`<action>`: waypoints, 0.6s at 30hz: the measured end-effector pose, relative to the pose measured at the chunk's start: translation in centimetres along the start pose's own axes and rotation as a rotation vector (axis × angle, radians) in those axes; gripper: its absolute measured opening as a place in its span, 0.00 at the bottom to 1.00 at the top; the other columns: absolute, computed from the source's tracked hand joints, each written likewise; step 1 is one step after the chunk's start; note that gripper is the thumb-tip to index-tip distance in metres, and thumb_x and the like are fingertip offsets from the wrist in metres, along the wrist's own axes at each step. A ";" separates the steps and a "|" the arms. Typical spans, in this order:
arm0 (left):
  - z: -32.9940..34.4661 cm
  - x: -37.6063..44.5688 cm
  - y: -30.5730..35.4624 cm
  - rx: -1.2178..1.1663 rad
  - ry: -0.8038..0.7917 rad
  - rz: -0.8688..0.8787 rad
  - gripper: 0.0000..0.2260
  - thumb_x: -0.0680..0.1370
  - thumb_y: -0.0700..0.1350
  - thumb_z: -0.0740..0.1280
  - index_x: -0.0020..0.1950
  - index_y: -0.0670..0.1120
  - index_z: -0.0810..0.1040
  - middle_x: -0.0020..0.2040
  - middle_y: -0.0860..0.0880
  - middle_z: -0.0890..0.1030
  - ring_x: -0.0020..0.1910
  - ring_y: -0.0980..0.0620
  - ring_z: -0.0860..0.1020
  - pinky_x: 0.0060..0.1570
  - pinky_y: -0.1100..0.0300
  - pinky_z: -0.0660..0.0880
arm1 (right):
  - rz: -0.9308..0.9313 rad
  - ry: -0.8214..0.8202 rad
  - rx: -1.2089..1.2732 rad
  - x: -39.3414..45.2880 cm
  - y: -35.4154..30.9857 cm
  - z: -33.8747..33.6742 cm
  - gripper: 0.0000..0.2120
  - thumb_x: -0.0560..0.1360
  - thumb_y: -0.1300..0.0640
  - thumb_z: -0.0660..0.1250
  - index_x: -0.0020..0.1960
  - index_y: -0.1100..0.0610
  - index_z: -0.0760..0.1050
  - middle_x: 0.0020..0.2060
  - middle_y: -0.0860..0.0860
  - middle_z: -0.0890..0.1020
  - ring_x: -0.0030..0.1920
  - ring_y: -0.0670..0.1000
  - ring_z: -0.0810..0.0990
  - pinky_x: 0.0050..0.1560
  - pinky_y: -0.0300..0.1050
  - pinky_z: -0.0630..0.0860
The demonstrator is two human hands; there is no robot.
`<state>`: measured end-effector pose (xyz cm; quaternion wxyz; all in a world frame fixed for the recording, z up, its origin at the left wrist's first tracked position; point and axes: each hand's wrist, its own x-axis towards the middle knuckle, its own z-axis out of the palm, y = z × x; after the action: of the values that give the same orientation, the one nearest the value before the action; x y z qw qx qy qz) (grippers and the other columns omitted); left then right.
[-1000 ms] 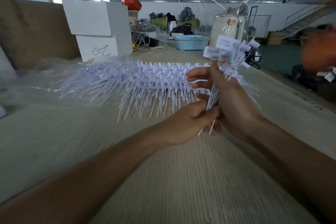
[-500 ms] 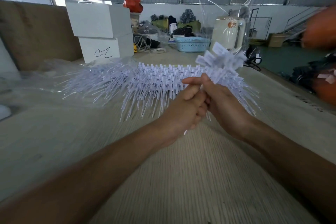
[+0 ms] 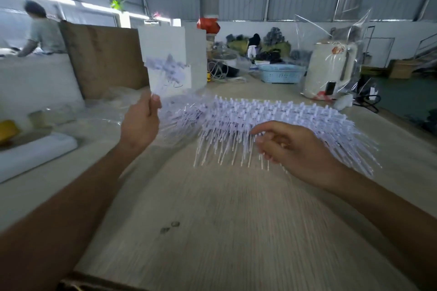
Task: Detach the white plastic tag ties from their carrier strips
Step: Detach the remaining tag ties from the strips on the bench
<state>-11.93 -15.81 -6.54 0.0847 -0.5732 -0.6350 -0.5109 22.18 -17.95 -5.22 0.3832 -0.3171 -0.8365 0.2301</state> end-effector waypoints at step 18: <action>-1.9 0.9 -5.7 -0.089 0.082 -0.202 0.15 0.85 0.51 0.54 0.46 0.44 0.72 0.37 0.46 0.74 0.44 0.36 0.76 0.45 0.45 0.73 | -0.128 -0.416 -1.143 23.0 -6.2 13.5 0.18 0.82 0.54 0.59 0.69 0.59 0.71 0.72 0.58 0.67 0.73 0.60 0.64 0.74 0.66 0.58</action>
<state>-17.77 -15.63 -8.15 0.0331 -0.4881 -0.6623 -0.5674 -2.25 -7.95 1.98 -0.0058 -0.3701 -0.9021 -0.2217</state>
